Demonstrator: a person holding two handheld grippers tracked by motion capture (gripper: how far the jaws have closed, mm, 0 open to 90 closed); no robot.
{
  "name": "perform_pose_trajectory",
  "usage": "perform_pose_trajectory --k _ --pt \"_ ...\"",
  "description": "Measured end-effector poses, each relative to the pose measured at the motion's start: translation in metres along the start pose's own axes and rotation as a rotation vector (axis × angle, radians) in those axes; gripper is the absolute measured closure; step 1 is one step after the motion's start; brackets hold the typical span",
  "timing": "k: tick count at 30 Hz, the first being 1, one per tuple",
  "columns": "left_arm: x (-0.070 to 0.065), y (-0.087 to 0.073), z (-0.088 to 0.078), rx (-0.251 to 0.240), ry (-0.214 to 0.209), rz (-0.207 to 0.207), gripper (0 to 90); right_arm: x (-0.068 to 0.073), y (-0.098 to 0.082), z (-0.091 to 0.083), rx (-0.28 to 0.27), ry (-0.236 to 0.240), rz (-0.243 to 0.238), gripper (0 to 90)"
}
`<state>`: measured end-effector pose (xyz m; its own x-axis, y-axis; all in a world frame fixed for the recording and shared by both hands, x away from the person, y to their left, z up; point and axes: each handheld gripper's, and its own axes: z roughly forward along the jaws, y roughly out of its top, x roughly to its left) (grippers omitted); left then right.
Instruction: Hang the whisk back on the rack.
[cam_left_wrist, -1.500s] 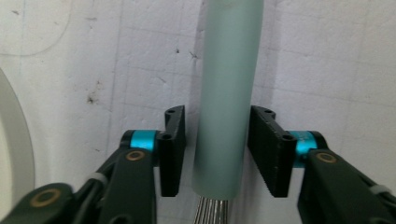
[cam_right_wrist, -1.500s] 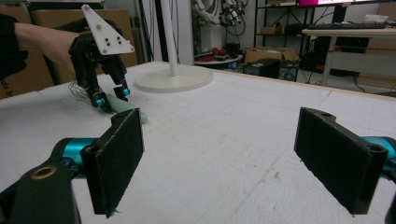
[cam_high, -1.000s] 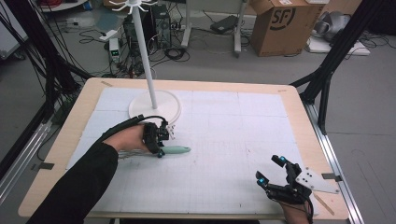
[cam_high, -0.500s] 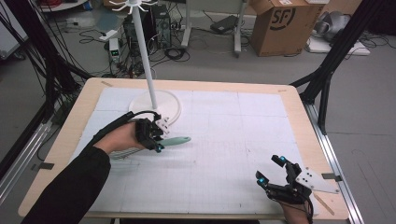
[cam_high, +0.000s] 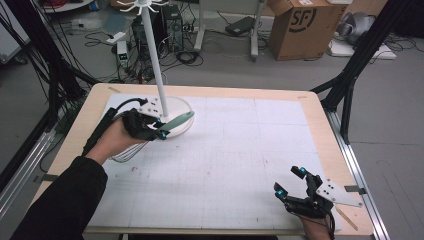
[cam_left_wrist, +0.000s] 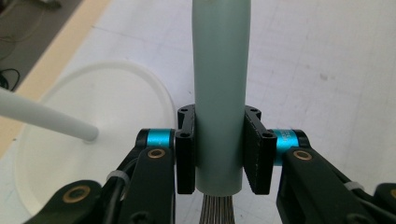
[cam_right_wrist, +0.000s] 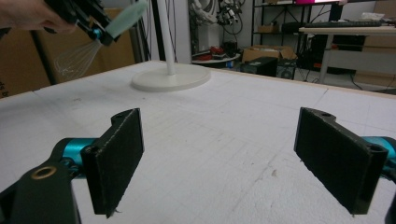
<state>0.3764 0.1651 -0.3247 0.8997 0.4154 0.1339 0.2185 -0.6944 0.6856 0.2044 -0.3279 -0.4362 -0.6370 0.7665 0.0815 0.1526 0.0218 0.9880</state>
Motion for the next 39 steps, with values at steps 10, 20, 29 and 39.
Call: perform_pose_trajectory --k 10,20,29,39 --pt "0.012 0.004 -0.043 -0.138 0.068 -0.053 69.6 -0.001 0.000 0.001 0.013 -0.004 -0.001 15.0" --pt "0.025 0.027 -0.085 -0.266 0.114 -0.080 69.6 -0.001 0.000 0.000 0.009 -0.001 0.002 15.0" --pt "0.042 0.033 -0.120 -0.378 0.151 -0.128 69.6 -0.001 0.000 0.001 0.008 -0.001 0.002 15.0" --pt "0.053 0.039 -0.144 -0.454 0.195 -0.134 69.6 -0.002 0.000 0.001 0.005 -0.001 0.002 15.0"
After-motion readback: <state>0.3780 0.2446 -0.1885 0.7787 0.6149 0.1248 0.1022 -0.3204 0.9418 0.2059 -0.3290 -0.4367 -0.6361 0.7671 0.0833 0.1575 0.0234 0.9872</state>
